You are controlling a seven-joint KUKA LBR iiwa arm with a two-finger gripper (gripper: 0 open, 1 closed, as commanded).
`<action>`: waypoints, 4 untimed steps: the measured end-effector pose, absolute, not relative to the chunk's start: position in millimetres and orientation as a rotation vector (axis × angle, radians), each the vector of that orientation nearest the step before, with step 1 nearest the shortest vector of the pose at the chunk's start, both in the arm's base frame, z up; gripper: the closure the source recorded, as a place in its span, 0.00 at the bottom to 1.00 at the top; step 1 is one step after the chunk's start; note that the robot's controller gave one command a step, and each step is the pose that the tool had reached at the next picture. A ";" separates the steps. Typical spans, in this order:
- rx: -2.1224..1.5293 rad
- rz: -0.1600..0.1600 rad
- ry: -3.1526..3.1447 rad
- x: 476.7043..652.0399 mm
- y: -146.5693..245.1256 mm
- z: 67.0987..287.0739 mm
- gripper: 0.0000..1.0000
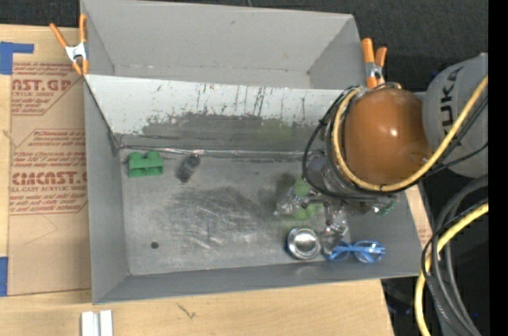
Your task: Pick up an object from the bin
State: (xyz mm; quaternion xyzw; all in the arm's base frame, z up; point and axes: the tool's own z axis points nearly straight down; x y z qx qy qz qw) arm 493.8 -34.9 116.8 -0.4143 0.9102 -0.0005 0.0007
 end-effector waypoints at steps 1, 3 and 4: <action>-1.249 -0.004 2.866 484.4 -36.7 81.1 0.00; -1.394 0.000 2.807 482.0 -39.2 72.8 1.00; -1.438 -0.007 2.785 489.7 -61.4 168.4 1.00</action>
Offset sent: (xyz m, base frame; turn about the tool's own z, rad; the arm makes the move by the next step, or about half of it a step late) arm -0.0132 -0.0031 -0.0363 0.0330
